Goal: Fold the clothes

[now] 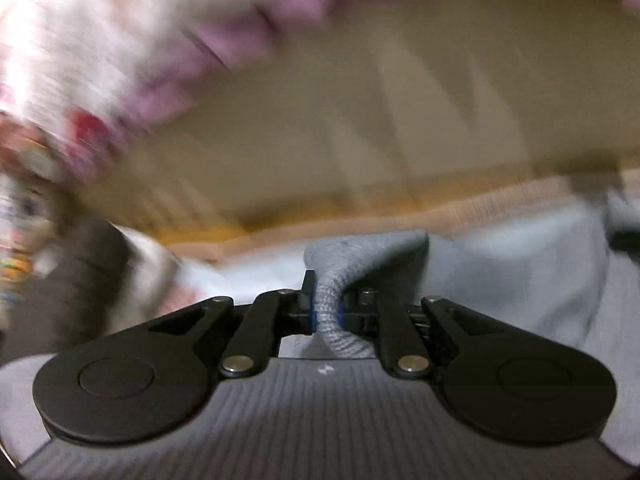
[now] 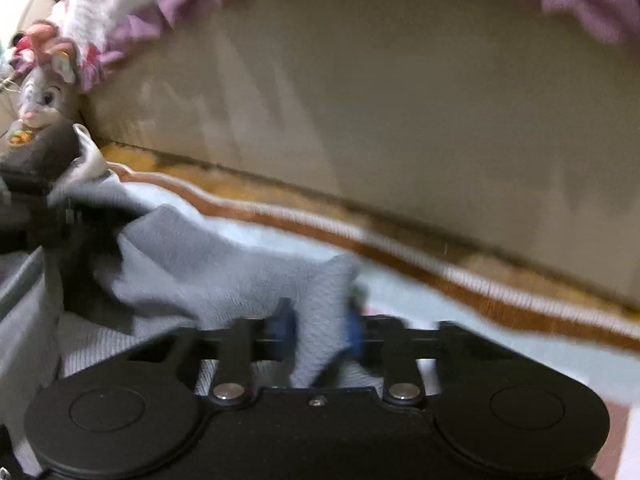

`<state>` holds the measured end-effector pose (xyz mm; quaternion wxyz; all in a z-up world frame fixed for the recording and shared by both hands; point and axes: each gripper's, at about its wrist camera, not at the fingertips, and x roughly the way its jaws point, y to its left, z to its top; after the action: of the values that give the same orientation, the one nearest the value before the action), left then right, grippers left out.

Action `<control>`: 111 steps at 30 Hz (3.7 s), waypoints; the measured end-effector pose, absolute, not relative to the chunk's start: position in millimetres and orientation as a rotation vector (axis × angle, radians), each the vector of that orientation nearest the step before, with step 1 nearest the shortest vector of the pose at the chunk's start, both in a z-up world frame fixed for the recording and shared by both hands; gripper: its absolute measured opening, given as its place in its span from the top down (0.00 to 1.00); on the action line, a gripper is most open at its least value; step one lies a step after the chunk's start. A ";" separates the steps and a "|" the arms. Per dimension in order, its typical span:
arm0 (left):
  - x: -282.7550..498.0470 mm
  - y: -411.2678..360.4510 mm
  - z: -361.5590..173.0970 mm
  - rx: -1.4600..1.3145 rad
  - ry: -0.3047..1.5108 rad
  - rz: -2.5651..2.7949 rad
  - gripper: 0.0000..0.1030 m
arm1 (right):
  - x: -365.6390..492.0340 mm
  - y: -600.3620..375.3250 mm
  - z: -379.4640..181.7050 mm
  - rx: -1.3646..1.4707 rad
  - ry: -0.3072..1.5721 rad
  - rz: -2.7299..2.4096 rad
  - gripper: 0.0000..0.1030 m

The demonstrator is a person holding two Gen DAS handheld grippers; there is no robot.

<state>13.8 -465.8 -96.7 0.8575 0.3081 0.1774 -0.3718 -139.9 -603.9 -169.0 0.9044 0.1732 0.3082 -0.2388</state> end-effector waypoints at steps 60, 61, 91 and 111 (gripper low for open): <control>252.3 -259.7 53.5 0.839 0.307 -0.197 0.96 | -129.7 -599.8 -171.6 0.640 0.687 -0.297 0.53; 262.3 -264.6 55.1 0.846 0.315 -0.177 0.95 | -130.0 -600.2 -172.2 0.641 0.686 -0.296 0.53; 36.4 -333.6 -103.1 0.719 0.628 -0.827 0.48 | -169.0 -644.0 -132.3 0.790 0.568 -0.375 0.47; -83.5 -197.1 -102.6 0.596 0.854 -0.830 0.45 | -210.8 -532.2 -122.3 0.870 0.922 -0.164 0.40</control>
<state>-83.5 -197.1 -102.6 0.7863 0.2763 0.3961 -0.3852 -210.8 -532.2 -122.3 0.8026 0.4062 0.4301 -0.0765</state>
